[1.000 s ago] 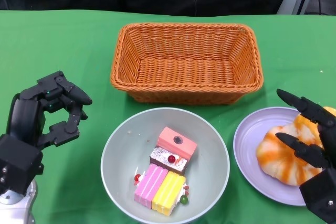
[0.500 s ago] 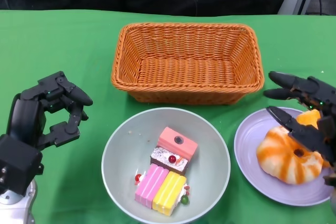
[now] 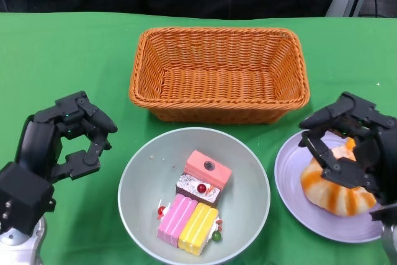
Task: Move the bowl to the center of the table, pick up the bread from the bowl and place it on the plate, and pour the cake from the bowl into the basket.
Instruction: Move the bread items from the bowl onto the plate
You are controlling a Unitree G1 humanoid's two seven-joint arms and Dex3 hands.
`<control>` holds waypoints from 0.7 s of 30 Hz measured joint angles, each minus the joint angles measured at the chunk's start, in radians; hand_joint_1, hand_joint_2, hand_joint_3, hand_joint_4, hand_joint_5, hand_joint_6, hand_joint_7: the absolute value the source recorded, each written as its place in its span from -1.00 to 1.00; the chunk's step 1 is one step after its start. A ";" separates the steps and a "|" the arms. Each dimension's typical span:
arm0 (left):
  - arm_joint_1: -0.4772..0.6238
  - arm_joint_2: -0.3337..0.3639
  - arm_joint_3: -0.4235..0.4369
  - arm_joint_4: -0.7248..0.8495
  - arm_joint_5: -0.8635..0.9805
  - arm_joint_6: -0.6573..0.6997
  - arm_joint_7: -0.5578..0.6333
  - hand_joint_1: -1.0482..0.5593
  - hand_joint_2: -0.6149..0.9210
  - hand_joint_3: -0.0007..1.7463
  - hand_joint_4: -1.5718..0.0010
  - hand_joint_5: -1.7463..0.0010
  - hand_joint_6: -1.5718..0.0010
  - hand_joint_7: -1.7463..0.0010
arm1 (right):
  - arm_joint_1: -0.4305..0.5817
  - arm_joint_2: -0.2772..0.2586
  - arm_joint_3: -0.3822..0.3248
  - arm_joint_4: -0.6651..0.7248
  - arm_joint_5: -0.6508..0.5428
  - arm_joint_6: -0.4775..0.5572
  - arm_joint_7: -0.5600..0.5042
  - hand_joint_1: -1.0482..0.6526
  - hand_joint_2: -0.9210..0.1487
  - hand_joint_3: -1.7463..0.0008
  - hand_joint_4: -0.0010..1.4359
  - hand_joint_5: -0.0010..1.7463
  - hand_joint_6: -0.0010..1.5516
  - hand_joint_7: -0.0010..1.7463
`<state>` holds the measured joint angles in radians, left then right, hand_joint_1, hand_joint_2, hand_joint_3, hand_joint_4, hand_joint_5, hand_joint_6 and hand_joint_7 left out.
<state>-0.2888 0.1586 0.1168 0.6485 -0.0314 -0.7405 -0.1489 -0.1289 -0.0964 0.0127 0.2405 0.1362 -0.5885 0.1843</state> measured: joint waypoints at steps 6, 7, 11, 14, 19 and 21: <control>0.018 0.001 -0.006 -0.008 0.003 0.001 0.000 0.34 0.68 -0.01 -0.03 -0.67 -0.07 -0.45 | -0.037 0.014 0.003 0.051 0.002 0.001 0.067 0.13 -0.22 -0.20 -0.05 0.92 -0.21 0.64; 0.023 0.001 -0.008 -0.012 0.004 0.001 -0.001 0.34 0.68 -0.01 -0.04 -0.66 -0.08 -0.45 | -0.039 0.015 0.005 0.059 0.002 0.001 0.077 0.12 -0.22 -0.20 -0.05 0.92 -0.22 0.64; 0.034 0.001 -0.018 -0.023 0.004 0.003 -0.010 0.32 0.67 0.01 -0.03 -0.69 -0.05 -0.49 | -0.042 0.023 0.007 0.067 0.002 0.001 0.105 0.09 -0.24 -0.19 -0.04 0.90 -0.21 0.63; 0.036 0.003 -0.021 -0.024 0.009 0.001 -0.012 0.30 0.67 0.00 -0.02 -0.70 -0.05 -0.47 | -0.046 0.032 0.006 0.064 0.003 0.001 0.109 0.08 -0.23 -0.20 -0.03 0.90 -0.21 0.64; 0.049 0.018 -0.025 -0.037 0.038 -0.035 -0.012 0.23 0.78 -0.24 0.00 -0.57 -0.11 -0.17 | -0.047 0.046 0.007 0.032 0.002 0.026 0.108 0.07 -0.24 -0.19 -0.04 0.91 -0.23 0.65; 0.063 0.029 -0.024 -0.049 0.050 -0.060 -0.012 0.22 0.86 -0.42 0.02 -0.50 -0.17 0.03 | -0.047 0.047 0.006 0.018 0.002 0.034 0.108 0.08 -0.25 -0.18 -0.05 0.91 -0.24 0.65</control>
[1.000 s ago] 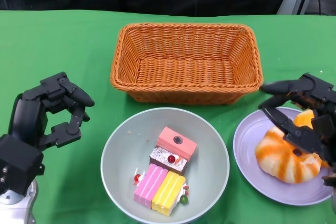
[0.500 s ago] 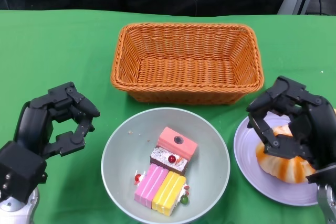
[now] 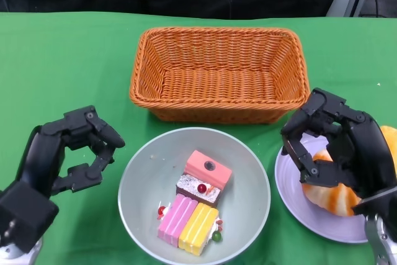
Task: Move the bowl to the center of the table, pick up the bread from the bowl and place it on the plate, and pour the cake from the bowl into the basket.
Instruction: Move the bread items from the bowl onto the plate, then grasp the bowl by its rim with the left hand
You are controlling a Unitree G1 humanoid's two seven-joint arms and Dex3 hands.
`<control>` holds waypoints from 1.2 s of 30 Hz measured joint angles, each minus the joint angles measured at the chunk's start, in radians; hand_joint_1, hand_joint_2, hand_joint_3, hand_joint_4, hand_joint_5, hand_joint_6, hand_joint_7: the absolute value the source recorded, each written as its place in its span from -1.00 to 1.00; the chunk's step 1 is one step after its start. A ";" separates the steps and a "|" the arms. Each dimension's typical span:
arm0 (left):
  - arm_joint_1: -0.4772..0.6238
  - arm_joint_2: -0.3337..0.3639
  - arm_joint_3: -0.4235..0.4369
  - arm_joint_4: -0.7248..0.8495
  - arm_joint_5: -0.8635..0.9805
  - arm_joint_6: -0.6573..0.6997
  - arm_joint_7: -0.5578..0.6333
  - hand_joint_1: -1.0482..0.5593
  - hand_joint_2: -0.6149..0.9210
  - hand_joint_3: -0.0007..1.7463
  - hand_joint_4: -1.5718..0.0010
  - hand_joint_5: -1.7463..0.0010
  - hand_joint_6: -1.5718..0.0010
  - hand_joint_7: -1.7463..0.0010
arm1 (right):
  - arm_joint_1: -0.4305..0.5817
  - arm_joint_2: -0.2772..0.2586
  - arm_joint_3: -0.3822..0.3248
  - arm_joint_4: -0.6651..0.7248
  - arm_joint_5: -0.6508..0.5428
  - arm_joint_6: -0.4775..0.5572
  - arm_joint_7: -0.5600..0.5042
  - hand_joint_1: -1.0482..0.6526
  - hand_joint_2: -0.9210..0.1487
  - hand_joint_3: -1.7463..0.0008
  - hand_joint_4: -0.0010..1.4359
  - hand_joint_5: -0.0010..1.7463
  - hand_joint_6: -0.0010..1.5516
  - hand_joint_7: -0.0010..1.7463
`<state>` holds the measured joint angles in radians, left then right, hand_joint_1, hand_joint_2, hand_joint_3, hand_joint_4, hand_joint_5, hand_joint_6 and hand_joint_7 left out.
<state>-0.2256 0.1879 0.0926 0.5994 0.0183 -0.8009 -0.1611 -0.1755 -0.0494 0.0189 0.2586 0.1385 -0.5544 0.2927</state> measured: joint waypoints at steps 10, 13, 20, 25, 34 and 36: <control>0.009 0.144 0.043 0.071 0.207 -0.361 0.062 -0.02 1.00 -0.91 0.04 0.60 -0.10 0.97 | -0.007 0.022 -0.016 -0.007 0.020 0.027 -0.004 0.11 -0.19 -0.29 -0.04 0.95 -0.22 0.65; -0.005 0.211 0.090 0.087 0.361 -0.482 0.140 -0.01 0.97 -0.98 0.04 0.81 -0.03 0.99 | -0.015 0.027 -0.019 0.001 0.019 0.027 -0.012 0.11 -0.18 -0.30 -0.05 0.94 -0.22 0.64; -0.032 0.239 0.154 0.108 0.722 -0.622 0.389 -0.07 0.91 -1.00 0.02 0.89 -0.07 0.98 | -0.017 0.038 -0.019 0.006 0.005 0.027 -0.052 0.09 -0.21 -0.26 -0.07 0.93 -0.23 0.63; -0.032 0.265 0.126 0.102 0.933 -0.642 0.599 -0.16 0.91 -1.00 0.06 0.94 0.03 1.00 | -0.016 0.040 -0.020 0.004 -0.017 0.028 -0.083 0.10 -0.23 -0.25 -0.07 0.93 -0.24 0.63; -0.068 0.442 -0.223 0.051 1.359 -0.481 1.216 -0.14 0.97 -0.99 0.07 0.96 0.10 0.97 | -0.016 0.047 -0.020 0.003 -0.022 0.029 -0.103 0.11 -0.27 -0.23 -0.09 0.93 -0.24 0.59; -0.091 0.478 -0.329 0.055 1.412 -0.418 1.347 -0.14 0.98 -0.99 0.07 0.96 0.09 0.97 | -0.016 0.047 -0.022 0.003 -0.022 0.030 -0.104 0.11 -0.28 -0.22 -0.09 0.92 -0.24 0.59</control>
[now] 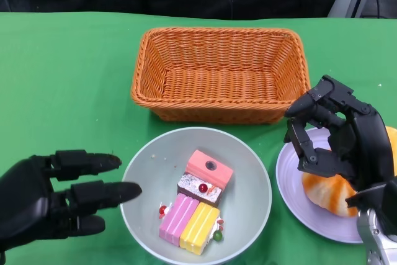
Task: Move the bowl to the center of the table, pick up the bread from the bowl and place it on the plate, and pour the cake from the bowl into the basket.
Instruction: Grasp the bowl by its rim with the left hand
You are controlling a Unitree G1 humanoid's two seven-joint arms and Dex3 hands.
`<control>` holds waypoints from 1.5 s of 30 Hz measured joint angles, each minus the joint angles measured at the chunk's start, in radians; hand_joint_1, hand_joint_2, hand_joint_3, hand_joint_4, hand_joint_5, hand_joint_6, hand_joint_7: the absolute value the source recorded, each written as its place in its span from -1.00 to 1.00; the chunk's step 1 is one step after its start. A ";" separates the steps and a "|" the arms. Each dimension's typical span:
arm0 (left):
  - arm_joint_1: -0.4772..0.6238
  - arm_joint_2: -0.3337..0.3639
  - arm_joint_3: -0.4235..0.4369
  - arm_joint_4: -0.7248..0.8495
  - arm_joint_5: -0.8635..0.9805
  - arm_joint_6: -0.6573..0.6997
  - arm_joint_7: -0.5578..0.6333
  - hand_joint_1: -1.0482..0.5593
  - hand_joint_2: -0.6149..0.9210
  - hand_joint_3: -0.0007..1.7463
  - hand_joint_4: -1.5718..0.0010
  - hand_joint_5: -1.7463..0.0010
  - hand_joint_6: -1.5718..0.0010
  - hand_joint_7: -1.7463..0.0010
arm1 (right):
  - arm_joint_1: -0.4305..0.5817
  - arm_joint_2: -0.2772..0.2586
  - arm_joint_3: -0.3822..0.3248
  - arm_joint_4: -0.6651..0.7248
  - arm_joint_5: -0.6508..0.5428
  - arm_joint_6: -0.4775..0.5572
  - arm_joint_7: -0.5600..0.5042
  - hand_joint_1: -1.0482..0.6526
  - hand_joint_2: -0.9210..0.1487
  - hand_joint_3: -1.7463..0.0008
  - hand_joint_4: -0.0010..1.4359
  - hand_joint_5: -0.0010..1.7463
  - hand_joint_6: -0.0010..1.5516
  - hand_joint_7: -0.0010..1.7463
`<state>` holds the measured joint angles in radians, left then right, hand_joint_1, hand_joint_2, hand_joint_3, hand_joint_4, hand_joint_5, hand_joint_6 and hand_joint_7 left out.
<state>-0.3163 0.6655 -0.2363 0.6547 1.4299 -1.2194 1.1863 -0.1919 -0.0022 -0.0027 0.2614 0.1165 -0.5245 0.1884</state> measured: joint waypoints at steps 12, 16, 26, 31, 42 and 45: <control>-0.160 0.078 -0.453 0.137 0.105 0.289 0.340 -0.14 0.98 -0.99 -0.07 0.94 -0.07 0.96 | 0.002 0.021 -0.010 -0.010 -0.003 0.008 -0.017 0.10 -0.26 -0.21 -0.06 0.92 -0.22 0.59; -0.191 0.078 -0.529 0.158 0.097 0.335 0.371 -0.13 0.99 -0.99 -0.07 0.95 -0.08 0.97 | 0.002 0.028 -0.009 -0.010 -0.009 0.008 -0.026 0.10 -0.27 -0.21 -0.05 0.92 -0.21 0.59; -0.248 0.058 -0.648 0.177 0.071 0.407 0.377 -0.15 0.98 -1.00 -0.10 0.95 -0.10 0.98 | 0.005 0.030 -0.003 -0.010 -0.012 0.008 -0.031 0.12 -0.29 -0.21 -0.07 0.92 -0.22 0.58; -0.264 0.044 -0.678 0.177 0.063 0.424 0.377 -0.18 0.97 -1.00 -0.08 0.97 -0.09 0.99 | 0.007 0.030 0.003 -0.011 -0.017 0.010 -0.033 0.11 -0.28 -0.20 -0.07 0.91 -0.22 0.56; -0.314 0.020 -0.770 0.246 0.051 0.437 0.376 -0.12 1.00 -0.97 -0.10 0.97 -0.08 0.99 | 0.010 0.032 0.006 -0.015 -0.027 0.023 -0.041 0.12 -0.33 -0.17 -0.06 0.89 -0.22 0.55; -0.337 0.003 -0.799 0.278 0.051 0.438 0.373 -0.12 0.99 -0.97 -0.14 0.95 -0.11 0.98 | 0.013 0.033 0.009 -0.016 -0.032 0.023 -0.042 0.13 -0.32 -0.18 -0.06 0.89 -0.22 0.55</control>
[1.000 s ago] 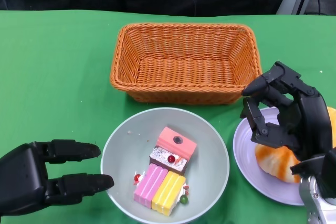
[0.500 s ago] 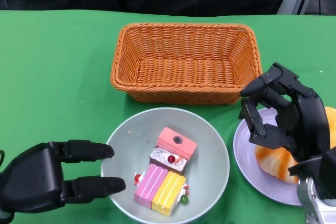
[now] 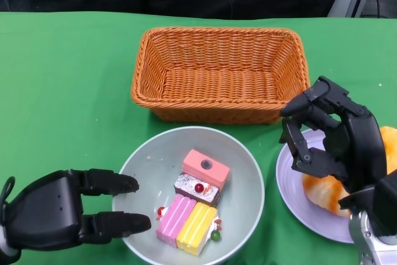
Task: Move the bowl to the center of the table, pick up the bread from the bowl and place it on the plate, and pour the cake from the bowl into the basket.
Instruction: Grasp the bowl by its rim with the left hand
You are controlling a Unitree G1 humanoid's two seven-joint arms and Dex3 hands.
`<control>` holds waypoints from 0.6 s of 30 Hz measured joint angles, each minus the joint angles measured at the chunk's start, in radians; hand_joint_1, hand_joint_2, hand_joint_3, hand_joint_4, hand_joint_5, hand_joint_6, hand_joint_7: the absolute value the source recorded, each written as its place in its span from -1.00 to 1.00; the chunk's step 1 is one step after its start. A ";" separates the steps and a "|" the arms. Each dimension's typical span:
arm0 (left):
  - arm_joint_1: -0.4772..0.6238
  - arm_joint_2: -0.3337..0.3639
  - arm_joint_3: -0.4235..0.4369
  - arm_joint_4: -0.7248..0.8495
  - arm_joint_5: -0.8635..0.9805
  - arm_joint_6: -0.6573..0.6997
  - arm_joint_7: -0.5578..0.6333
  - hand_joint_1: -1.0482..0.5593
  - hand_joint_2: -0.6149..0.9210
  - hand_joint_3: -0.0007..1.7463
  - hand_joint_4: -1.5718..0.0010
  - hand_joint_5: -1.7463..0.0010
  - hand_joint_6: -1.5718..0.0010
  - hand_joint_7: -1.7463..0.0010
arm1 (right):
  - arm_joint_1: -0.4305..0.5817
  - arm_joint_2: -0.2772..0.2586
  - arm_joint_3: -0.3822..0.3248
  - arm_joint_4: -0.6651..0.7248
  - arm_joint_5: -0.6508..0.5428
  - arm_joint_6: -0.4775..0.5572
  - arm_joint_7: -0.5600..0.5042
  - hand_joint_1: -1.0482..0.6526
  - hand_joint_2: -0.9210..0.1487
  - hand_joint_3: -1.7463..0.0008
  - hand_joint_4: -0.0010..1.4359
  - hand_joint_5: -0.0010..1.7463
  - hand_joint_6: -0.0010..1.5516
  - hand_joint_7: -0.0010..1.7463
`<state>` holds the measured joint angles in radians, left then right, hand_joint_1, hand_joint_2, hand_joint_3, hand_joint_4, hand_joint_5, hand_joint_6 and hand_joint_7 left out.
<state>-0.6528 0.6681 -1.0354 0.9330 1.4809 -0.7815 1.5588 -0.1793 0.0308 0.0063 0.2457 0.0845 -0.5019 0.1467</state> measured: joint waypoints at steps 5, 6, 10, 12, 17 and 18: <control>-0.039 -0.026 -0.034 0.038 -0.004 -0.005 -0.027 -0.14 1.00 -0.97 -0.17 0.95 -0.12 0.98 | 0.015 0.006 0.004 -0.006 -0.006 0.000 -0.001 0.11 -0.28 -0.18 -0.06 0.89 -0.22 0.55; -0.047 -0.032 -0.039 0.044 -0.007 -0.012 -0.042 -0.15 1.00 -0.98 -0.17 0.95 -0.11 0.99 | 0.017 0.008 0.004 -0.006 -0.006 0.000 -0.001 0.11 -0.28 -0.17 -0.06 0.89 -0.22 0.54; -0.058 -0.038 -0.051 0.054 -0.026 -0.037 -0.083 -0.17 0.99 -0.99 -0.17 0.96 -0.10 1.00 | 0.022 0.017 0.005 -0.019 -0.001 0.002 0.000 0.13 -0.29 -0.18 -0.06 0.89 -0.22 0.54; -0.062 -0.039 -0.054 0.055 -0.031 -0.041 -0.094 -0.17 1.00 -0.99 -0.17 0.97 -0.10 0.99 | 0.022 0.018 0.006 -0.023 -0.001 0.002 0.000 0.14 -0.30 -0.19 -0.07 0.89 -0.22 0.53; -0.063 -0.051 -0.062 0.054 -0.041 -0.042 -0.095 -0.17 1.00 -0.99 -0.18 0.97 -0.11 1.00 | 0.022 0.019 0.007 -0.023 -0.002 0.002 0.000 0.13 -0.28 -0.20 -0.06 0.90 -0.22 0.55; -0.063 -0.053 -0.062 0.052 -0.043 -0.042 -0.095 -0.17 1.00 -0.99 -0.18 0.97 -0.11 1.00 | 0.022 0.019 0.007 -0.023 -0.002 0.002 0.000 0.13 -0.27 -0.20 -0.05 0.90 -0.22 0.55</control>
<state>-0.7160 0.6154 -1.0977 0.9855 1.4381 -0.8237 1.4634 -0.1572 0.0497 0.0131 0.2222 0.0822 -0.5003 0.1465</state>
